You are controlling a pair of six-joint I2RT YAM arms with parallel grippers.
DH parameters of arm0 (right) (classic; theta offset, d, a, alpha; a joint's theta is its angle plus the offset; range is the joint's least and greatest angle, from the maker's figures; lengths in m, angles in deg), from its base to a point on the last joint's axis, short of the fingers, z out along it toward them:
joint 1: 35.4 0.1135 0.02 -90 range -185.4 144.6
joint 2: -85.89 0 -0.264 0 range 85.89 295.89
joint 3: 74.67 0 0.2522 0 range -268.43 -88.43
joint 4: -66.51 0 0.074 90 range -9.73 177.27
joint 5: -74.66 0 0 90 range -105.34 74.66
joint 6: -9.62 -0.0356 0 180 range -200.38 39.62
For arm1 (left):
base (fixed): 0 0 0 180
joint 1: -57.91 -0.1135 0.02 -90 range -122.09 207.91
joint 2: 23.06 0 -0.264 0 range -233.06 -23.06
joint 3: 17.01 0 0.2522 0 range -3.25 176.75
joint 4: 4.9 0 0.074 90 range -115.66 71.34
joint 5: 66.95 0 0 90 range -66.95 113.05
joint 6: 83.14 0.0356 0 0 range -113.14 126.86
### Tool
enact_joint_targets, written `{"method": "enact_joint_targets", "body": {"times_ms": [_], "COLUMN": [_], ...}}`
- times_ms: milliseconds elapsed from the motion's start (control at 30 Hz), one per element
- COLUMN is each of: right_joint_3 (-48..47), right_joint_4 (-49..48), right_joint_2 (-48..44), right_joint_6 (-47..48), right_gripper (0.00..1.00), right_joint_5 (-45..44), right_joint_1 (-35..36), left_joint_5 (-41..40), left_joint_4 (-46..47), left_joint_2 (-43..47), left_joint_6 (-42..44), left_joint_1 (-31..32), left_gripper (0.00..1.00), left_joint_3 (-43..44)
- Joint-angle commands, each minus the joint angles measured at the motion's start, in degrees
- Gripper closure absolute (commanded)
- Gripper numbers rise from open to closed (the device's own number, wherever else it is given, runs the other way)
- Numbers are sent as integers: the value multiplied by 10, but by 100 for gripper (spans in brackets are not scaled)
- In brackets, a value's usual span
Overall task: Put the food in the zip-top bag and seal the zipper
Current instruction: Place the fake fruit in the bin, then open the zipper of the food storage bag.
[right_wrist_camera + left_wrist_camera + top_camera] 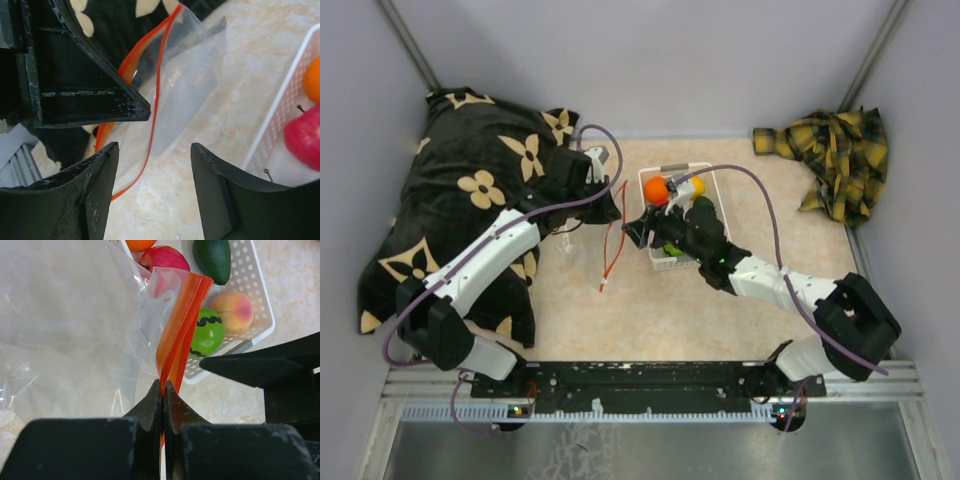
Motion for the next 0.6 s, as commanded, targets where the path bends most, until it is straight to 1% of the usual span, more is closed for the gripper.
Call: {"method": "enact_joint_targets", "body": {"times_ms": [0,133,233,333,500,533,567], "right_joint_3": [-17,-25,-35,-37,-49,-54,-60], "right_joint_4": [-77,-94,-83,-64,13,33,54], "right_joint_2": [26,55,73,76,58,54,50], "right_joint_6": [-32,-40,-39,-25,1,5,10], "right_gripper": [43,47,53,66,97,100,100], "right_joint_5": [14,20,5,-24,-75,-84,-93], "right_joint_1": [10,11,11,11,11,11,11], "left_joint_5": [4,12,12,-1,-75,-94,-113], "left_joint_4": [29,33,34,25,-23,-34,-48], "left_joint_2": [19,23,22,22,22,22,22], "left_joint_6": [-18,-21,-19,-6,40,50,58], "left_joint_1": [-1,-1,0,-1,-1,-1,-1], "left_gripper": [100,100,100,100,100,100,100], "left_joint_3": [7,8,9,12,40,47,52]}}
